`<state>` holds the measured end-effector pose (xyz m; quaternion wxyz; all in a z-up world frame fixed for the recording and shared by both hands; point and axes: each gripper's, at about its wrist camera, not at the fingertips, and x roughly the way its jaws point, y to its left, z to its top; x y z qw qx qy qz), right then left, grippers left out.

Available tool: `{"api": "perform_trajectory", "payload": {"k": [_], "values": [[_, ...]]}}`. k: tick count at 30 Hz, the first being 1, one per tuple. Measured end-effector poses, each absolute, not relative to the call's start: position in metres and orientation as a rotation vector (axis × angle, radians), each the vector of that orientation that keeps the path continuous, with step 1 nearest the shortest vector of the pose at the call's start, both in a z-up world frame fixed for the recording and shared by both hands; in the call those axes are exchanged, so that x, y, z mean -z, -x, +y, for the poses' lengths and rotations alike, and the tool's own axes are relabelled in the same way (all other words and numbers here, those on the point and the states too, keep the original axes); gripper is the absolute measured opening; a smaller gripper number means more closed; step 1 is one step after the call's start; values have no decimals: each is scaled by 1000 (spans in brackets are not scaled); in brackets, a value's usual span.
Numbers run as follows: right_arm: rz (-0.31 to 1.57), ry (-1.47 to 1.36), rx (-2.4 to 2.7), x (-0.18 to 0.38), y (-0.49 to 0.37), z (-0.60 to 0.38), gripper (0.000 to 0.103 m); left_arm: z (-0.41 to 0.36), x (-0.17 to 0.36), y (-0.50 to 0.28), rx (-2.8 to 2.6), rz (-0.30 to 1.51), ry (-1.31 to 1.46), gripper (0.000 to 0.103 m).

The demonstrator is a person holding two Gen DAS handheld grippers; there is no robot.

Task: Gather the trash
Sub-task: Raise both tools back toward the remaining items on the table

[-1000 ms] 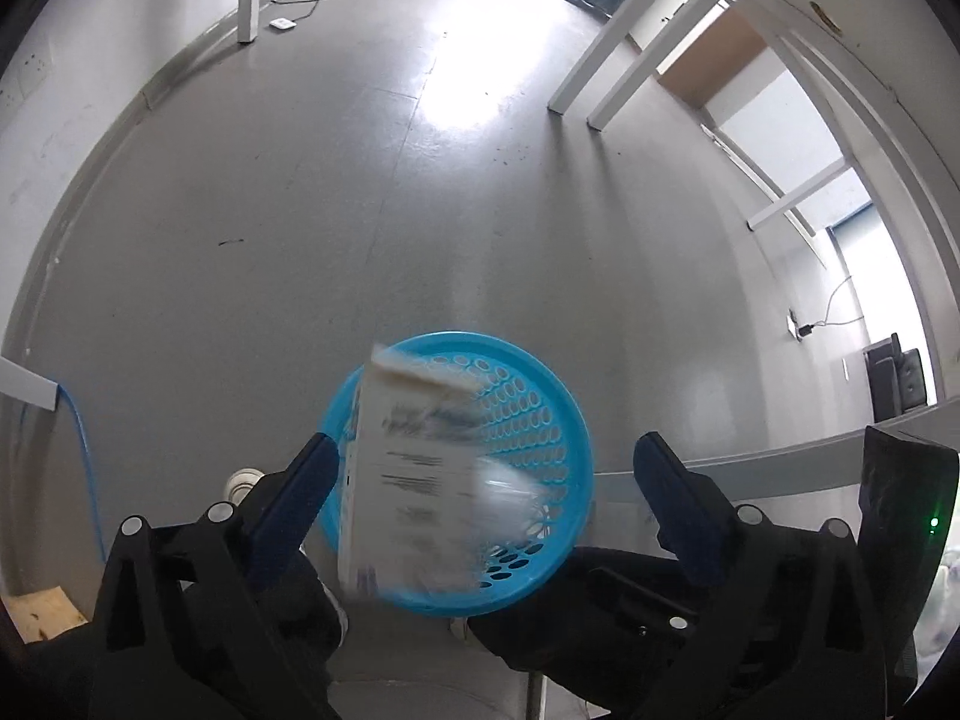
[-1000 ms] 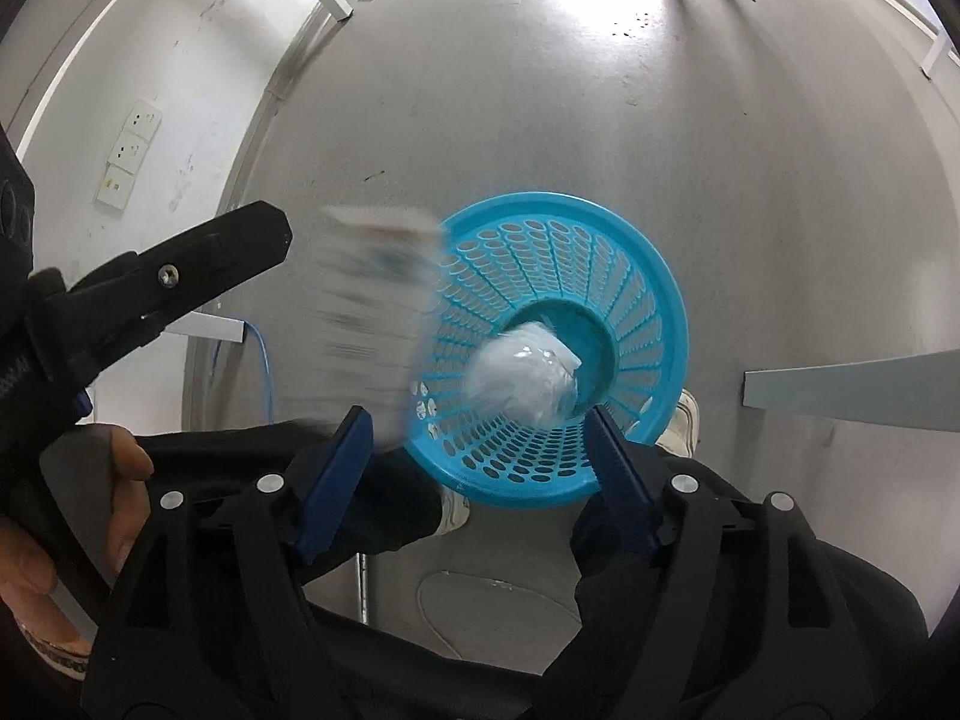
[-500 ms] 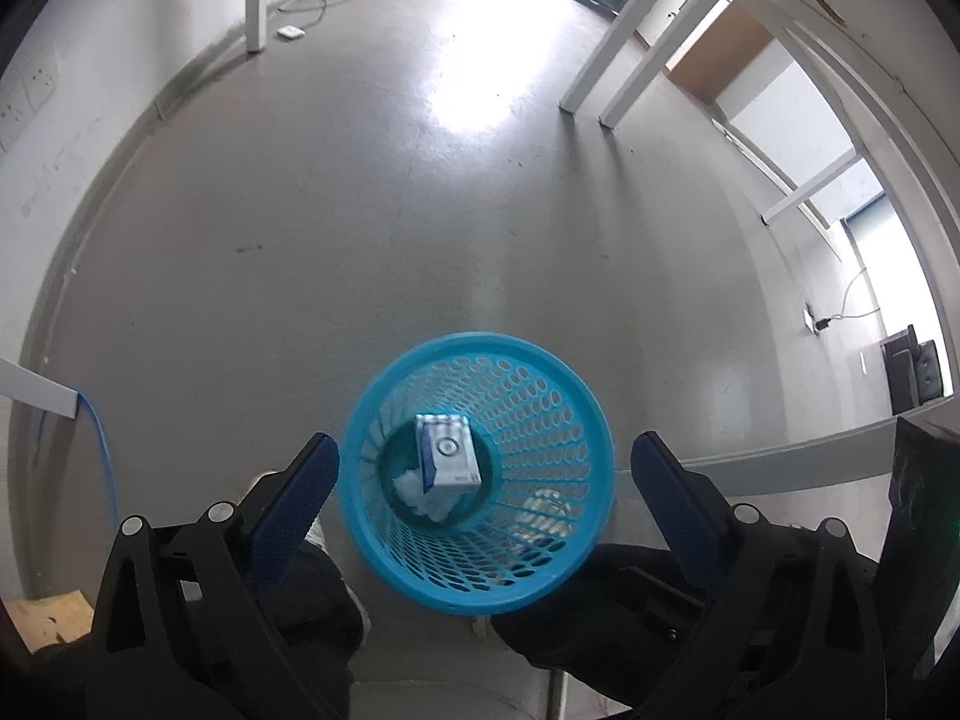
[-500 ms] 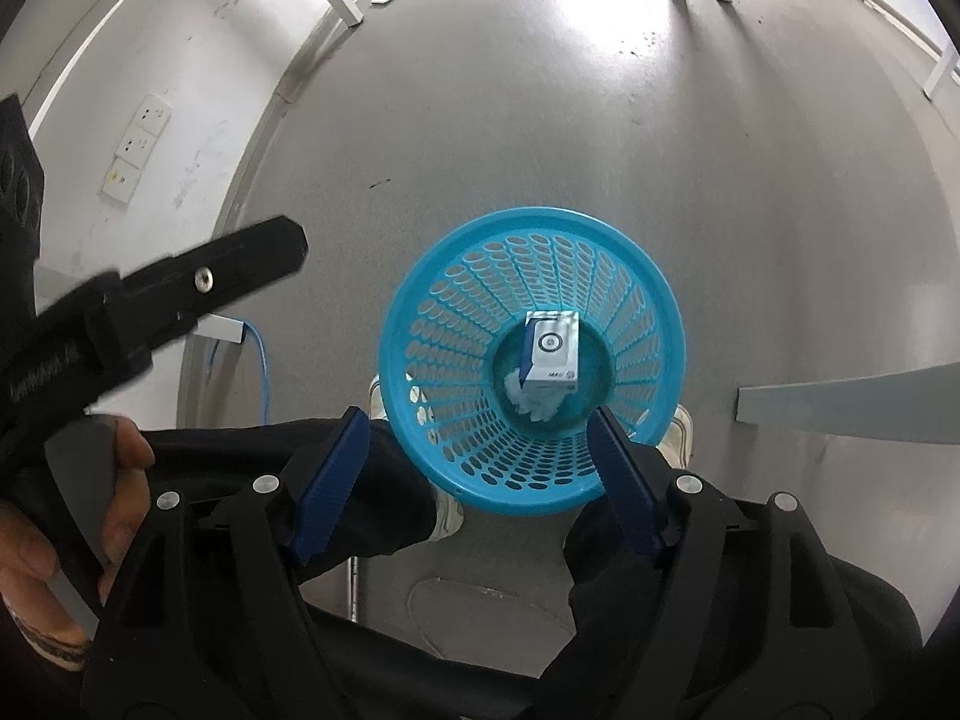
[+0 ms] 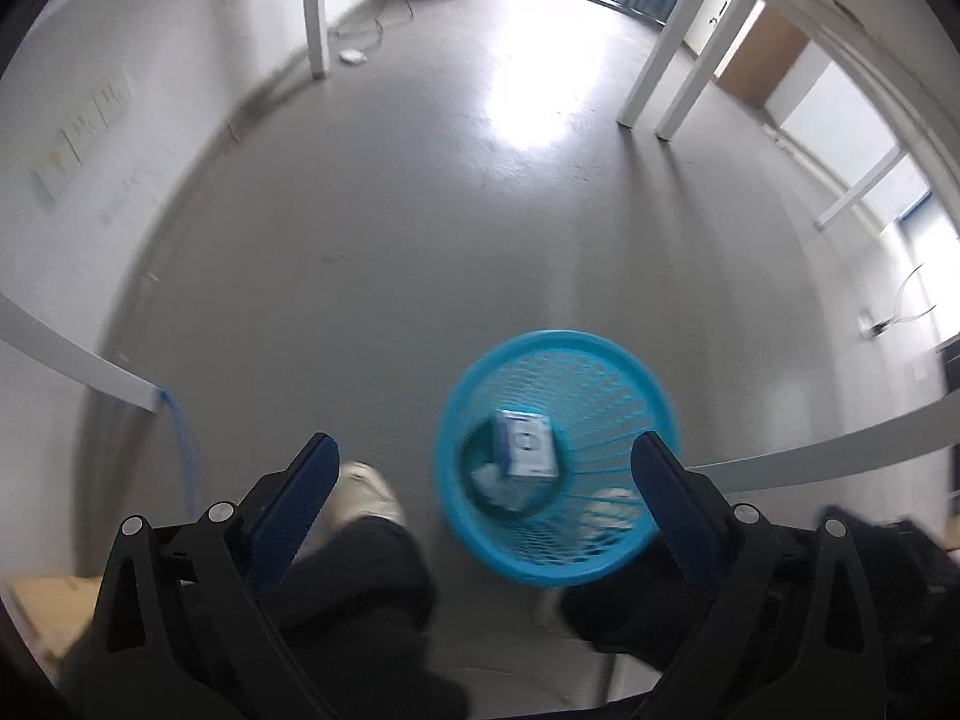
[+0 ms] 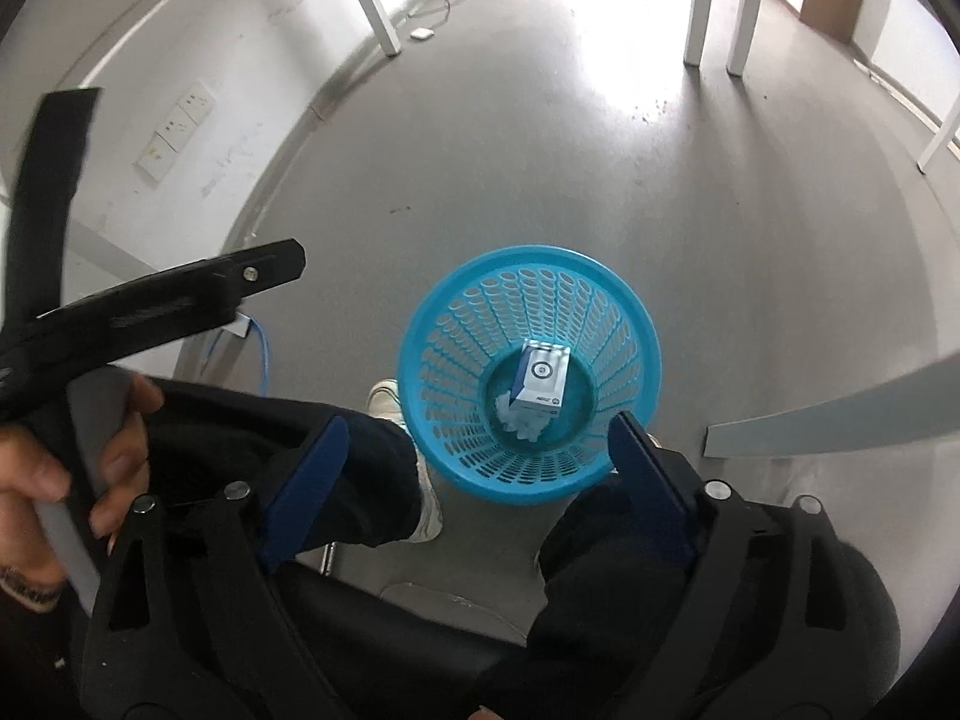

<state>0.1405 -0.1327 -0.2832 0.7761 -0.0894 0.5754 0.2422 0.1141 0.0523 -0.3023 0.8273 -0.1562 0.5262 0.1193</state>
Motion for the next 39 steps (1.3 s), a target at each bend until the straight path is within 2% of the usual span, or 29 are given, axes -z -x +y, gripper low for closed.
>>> {"api": "perform_trajectory", "payload": {"k": [8,12,14,17,22,29,39], "values": [[1135,180,-545,231,-105,-156,90,43,252,-65,-314,1013,262,96],[1059,208,-588,203,-85,-167,91,39,217,-38,-338,898,256,96],[1004,190,-605,183,-80,-176,95,31,201,-25,-342,832,220,95],[954,111,-634,154,-76,-192,95,19,181,-13,-308,764,187,95],[771,144,-648,99,-52,-196,95,-1,149,5,-251,629,121,95],[611,93,-651,37,-42,-199,95,-9,106,18,-177,487,87,95],[485,92,-599,-17,-67,-196,95,-8,52,19,-137,429,76,95]]}}
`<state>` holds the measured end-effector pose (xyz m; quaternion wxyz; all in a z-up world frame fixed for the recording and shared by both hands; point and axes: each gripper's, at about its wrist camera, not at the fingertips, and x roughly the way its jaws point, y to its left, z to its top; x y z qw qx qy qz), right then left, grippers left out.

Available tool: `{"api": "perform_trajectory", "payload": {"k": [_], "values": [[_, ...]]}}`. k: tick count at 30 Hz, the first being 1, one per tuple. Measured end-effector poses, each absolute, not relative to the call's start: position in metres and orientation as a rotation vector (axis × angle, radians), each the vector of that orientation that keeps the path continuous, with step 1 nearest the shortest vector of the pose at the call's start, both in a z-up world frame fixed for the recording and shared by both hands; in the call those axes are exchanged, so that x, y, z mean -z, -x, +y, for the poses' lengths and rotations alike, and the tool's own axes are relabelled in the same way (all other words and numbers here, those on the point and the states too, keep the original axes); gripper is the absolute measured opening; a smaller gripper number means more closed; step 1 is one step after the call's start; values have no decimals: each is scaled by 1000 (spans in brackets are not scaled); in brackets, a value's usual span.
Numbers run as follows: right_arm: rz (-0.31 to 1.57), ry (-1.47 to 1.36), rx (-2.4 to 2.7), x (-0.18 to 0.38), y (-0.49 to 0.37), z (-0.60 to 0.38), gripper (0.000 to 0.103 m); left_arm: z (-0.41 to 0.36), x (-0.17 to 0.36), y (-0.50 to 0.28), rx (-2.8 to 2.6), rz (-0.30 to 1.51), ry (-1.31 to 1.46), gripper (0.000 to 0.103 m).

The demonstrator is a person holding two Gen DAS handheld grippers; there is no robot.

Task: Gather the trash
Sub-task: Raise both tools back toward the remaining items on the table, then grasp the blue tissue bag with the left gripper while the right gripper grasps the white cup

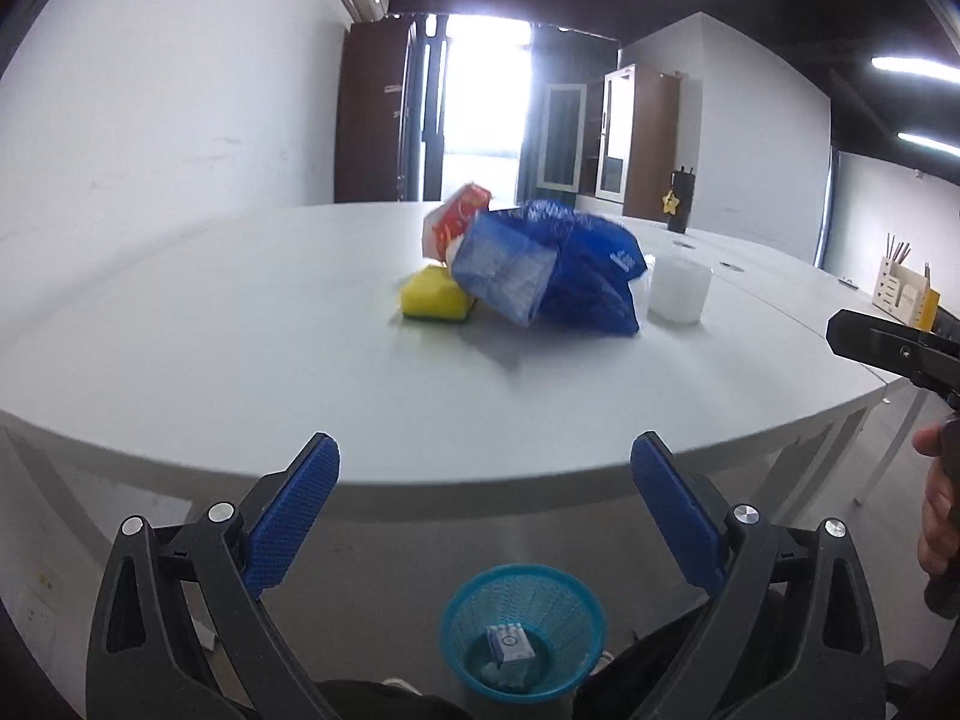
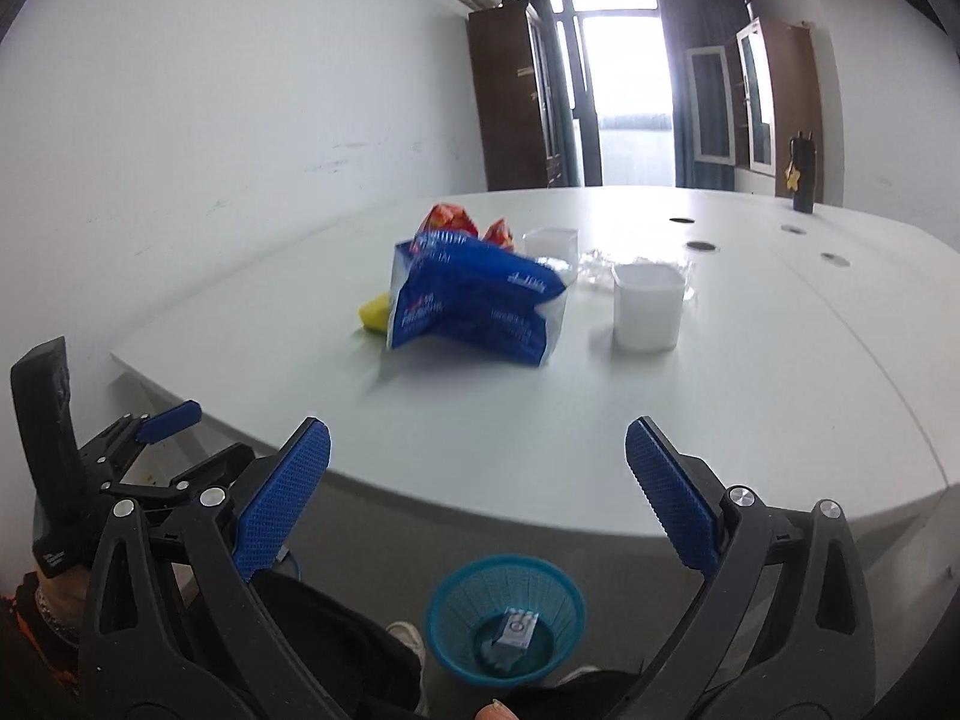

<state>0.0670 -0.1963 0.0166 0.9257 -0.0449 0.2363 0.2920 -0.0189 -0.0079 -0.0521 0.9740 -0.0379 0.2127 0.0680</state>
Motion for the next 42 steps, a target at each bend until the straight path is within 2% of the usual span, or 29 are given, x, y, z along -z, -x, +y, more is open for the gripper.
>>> {"api": "perform_trajectory", "payload": {"k": [11,28,31,34,36,39,42], "values": [[442,113,-531,-42,-91,-200,94,-3,18,-25,-147,424,108,95],[451,160,-522,-37,-202,-170,93,-3,32,-99,-138,482,22,95],[484,179,-522,-32,-222,-164,88,1,31,-112,-126,485,26,95],[517,205,-518,-30,-239,-158,88,4,33,-126,-127,501,29,94],[549,233,-507,-25,-250,-154,88,6,36,-138,-150,554,27,88],[618,259,-502,-14,-266,-150,78,3,37,-144,-112,582,15,88],[653,258,-501,-10,-278,-149,76,-3,36,-149,-105,596,-21,84]]}}
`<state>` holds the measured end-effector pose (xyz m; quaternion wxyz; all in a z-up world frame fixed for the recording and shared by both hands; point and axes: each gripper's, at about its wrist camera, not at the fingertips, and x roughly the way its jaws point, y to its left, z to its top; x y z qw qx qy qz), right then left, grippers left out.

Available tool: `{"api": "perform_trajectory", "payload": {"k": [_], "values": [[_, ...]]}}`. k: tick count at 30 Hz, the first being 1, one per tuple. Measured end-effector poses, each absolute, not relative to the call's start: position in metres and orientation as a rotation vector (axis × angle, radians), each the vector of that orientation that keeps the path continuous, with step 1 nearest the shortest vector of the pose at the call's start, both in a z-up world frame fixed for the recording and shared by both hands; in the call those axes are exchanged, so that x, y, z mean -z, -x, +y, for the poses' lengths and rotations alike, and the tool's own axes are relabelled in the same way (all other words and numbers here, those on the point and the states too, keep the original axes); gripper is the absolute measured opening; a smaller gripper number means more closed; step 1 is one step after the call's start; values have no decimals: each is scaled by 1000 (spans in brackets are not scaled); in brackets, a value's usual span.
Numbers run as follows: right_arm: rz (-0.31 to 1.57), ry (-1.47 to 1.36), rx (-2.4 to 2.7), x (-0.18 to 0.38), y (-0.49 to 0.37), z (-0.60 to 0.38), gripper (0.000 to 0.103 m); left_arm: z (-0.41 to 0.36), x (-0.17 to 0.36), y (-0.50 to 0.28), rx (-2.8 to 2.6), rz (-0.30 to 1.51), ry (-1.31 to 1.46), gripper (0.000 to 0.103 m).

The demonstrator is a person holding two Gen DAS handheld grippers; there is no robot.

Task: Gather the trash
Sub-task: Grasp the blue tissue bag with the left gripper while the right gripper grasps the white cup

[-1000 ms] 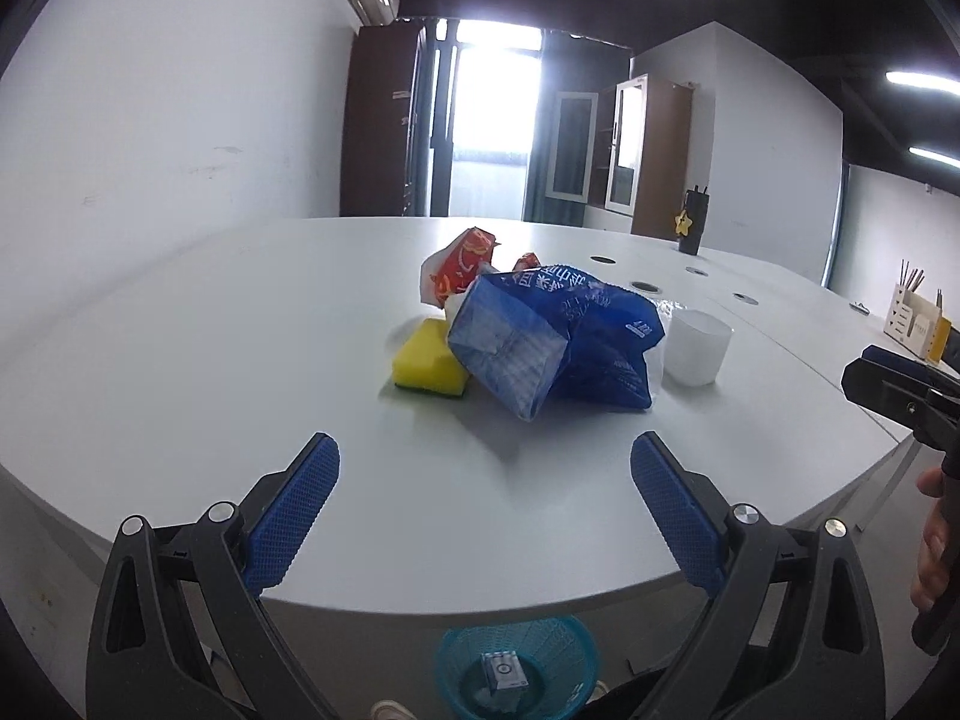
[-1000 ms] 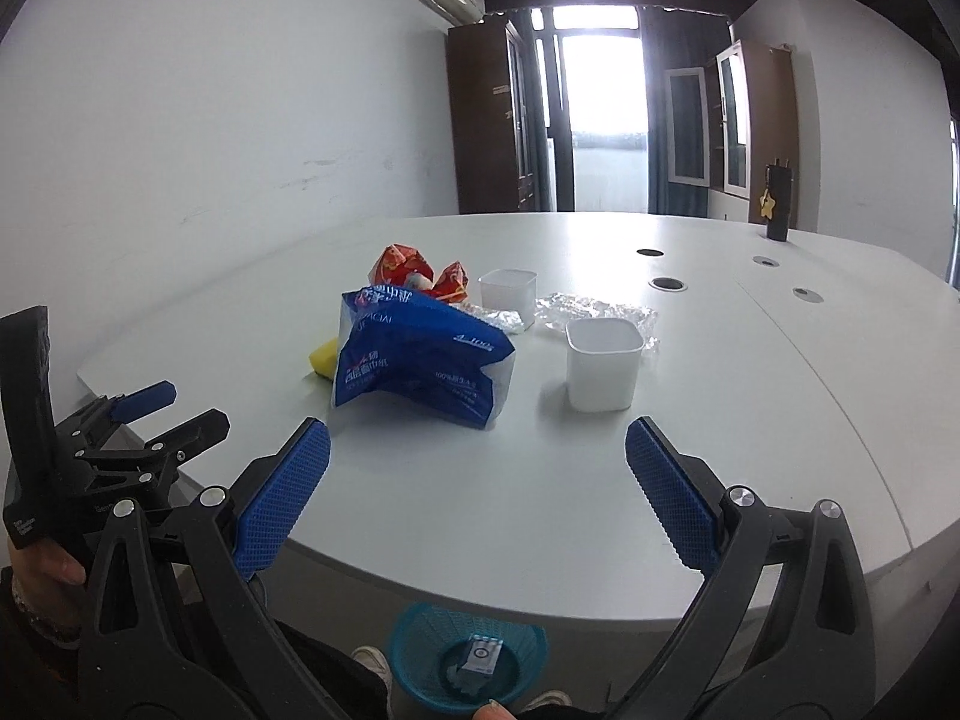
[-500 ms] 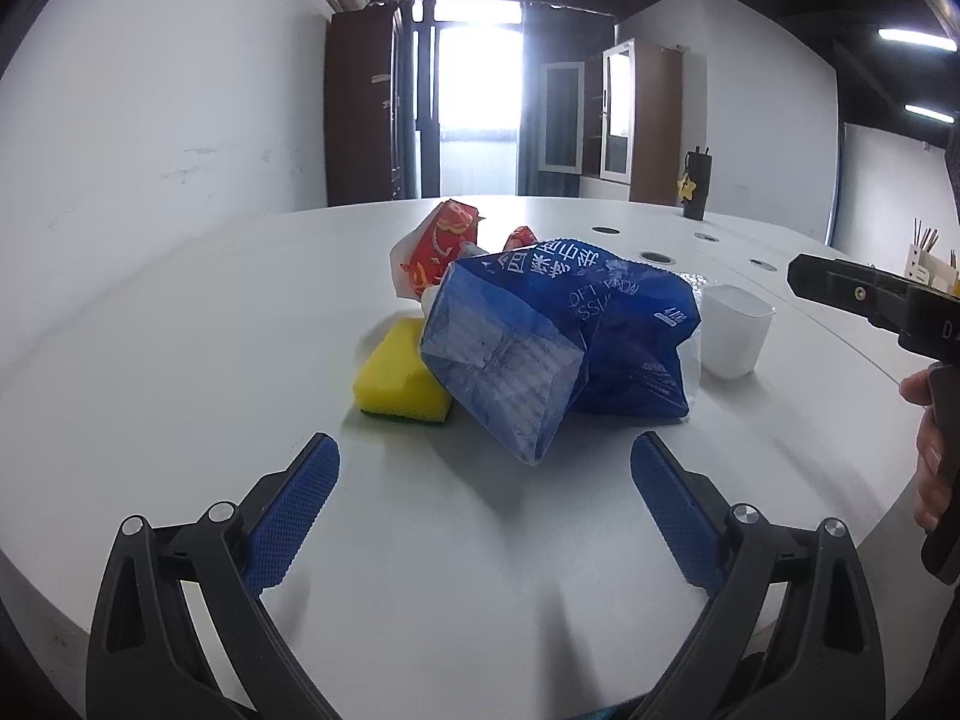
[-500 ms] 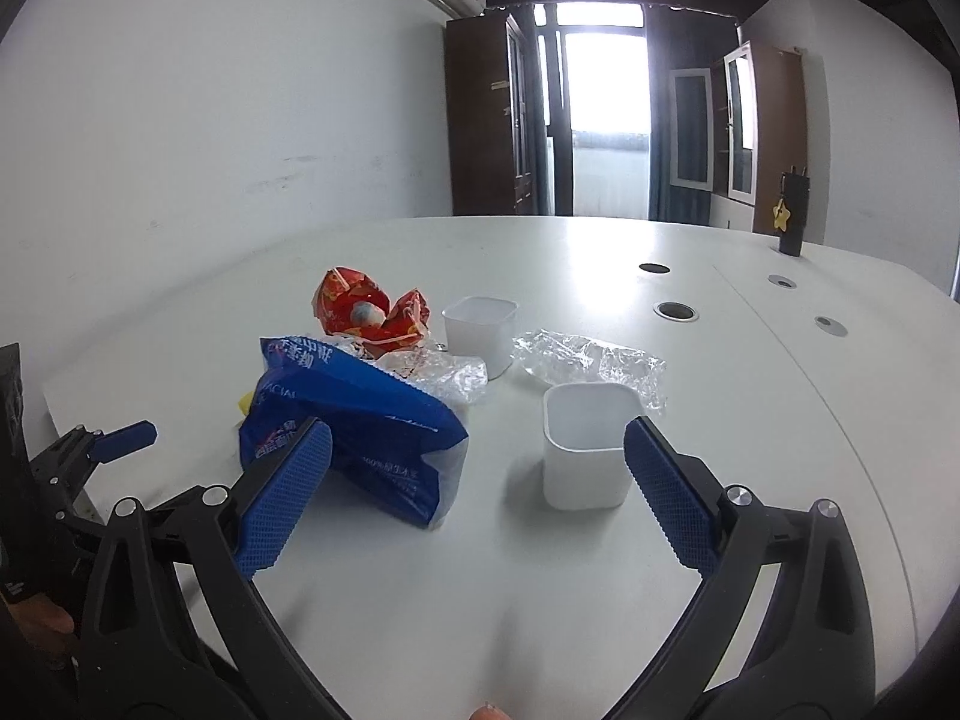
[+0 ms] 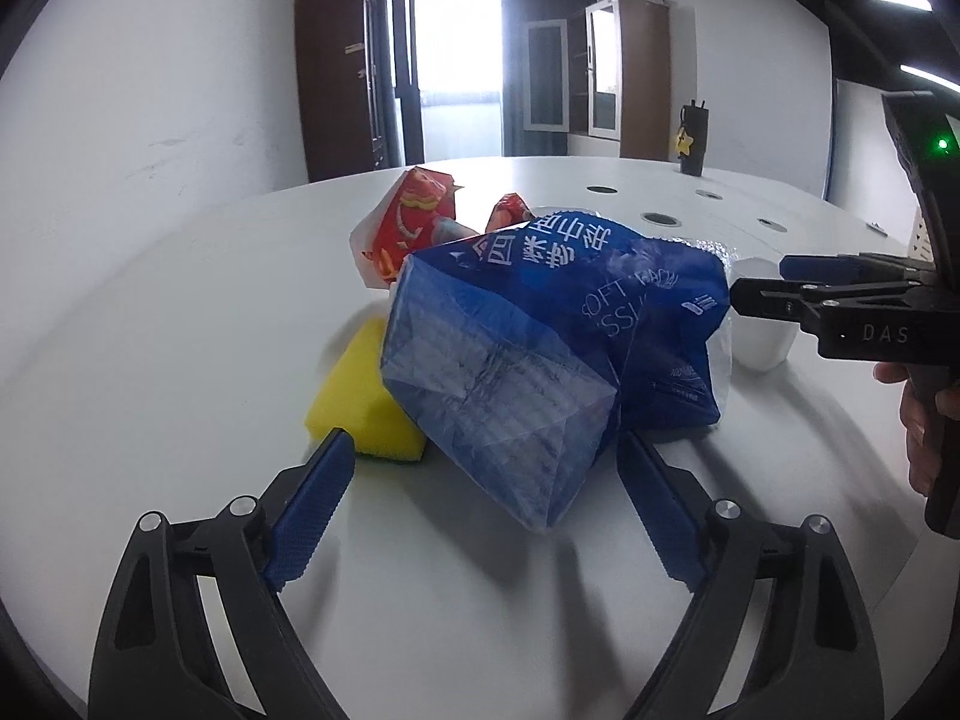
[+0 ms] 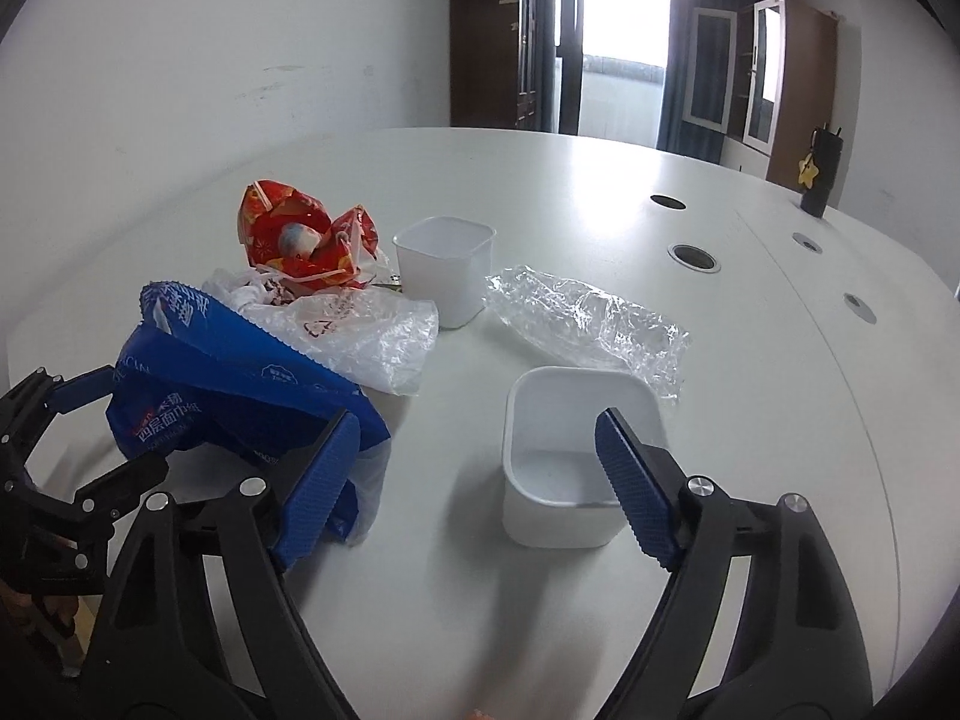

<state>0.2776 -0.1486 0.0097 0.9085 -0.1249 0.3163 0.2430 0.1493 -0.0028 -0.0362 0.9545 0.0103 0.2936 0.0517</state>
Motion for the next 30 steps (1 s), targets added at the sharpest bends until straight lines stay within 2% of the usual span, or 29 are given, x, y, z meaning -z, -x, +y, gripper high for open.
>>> {"api": "perform_trajectory", "payload": {"k": [3,4,7,8,9,11,12,14,18,30], "values": [[699,273,-494,-5,-288,-146,63,-4,34,-153,-74,629,0,73],[711,281,-488,-3,-290,-145,57,-5,34,-154,-78,633,0,73],[733,292,-479,2,-292,-145,51,-6,31,-157,-81,634,-3,68],[740,290,-479,2,-293,-145,42,-7,31,-158,-83,639,-3,60],[745,283,-482,3,-293,-145,37,-7,31,-160,-83,643,0,45],[742,279,-491,3,-291,-147,23,-7,32,-160,-99,648,15,27],[742,283,-487,4,-290,-148,18,-7,32,-158,-110,644,22,20],[732,271,-491,3,-284,-151,13,-4,32,-154,-124,631,43,11],[685,239,-500,-4,-266,-158,6,5,25,-130,-116,560,133,7],[583,61,-546,-21,-191,-197,5,-9,2,-69,-96,452,83,7]]}}
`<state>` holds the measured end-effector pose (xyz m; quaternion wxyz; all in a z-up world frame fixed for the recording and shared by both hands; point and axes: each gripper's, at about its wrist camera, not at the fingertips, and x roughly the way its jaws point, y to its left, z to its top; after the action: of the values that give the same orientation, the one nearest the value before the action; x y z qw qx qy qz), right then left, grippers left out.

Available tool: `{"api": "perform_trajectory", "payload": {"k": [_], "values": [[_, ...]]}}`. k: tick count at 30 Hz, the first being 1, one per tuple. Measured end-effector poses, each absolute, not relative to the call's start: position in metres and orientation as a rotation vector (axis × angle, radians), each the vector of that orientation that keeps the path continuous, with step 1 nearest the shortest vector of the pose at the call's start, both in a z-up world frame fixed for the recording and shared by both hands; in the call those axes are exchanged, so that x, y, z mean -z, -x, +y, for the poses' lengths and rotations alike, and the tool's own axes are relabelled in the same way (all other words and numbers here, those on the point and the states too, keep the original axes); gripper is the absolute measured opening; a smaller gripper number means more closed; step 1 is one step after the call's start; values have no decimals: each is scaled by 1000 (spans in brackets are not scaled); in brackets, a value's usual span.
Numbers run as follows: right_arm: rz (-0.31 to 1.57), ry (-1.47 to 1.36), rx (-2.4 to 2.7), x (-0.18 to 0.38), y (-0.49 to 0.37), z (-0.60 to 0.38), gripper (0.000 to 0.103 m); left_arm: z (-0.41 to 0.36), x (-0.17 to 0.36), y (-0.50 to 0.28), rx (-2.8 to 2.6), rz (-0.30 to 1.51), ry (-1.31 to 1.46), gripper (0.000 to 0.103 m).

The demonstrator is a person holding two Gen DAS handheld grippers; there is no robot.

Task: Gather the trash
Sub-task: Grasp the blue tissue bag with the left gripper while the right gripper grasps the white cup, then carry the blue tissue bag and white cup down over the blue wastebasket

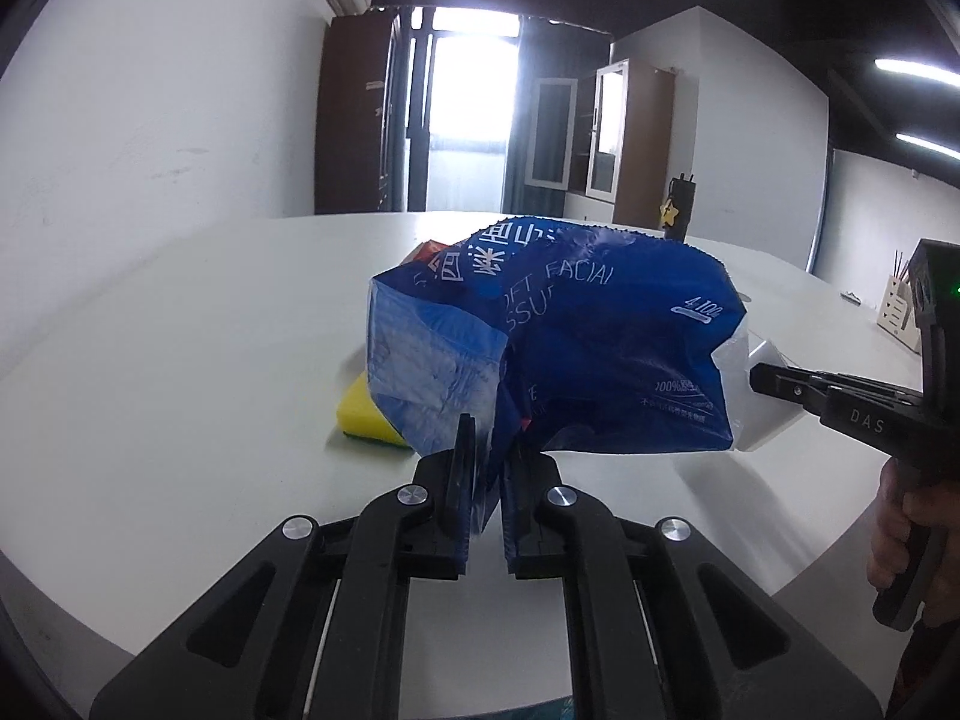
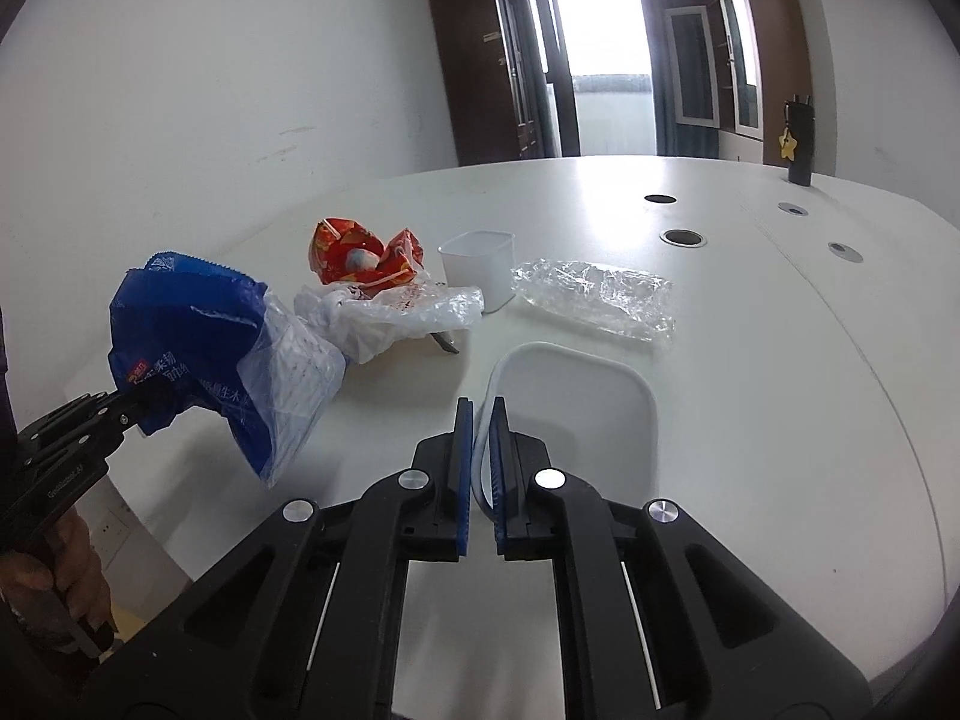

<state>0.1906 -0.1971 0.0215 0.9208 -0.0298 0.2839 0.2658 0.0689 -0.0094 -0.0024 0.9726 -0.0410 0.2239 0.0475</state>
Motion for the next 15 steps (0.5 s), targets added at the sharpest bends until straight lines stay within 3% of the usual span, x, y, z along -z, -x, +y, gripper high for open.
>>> {"api": "perform_trajectory", "payload": {"k": [15], "values": [[504,122,-549,-44,-144,-186,5,-9,-2,-42,-92,462,99,7]]}}
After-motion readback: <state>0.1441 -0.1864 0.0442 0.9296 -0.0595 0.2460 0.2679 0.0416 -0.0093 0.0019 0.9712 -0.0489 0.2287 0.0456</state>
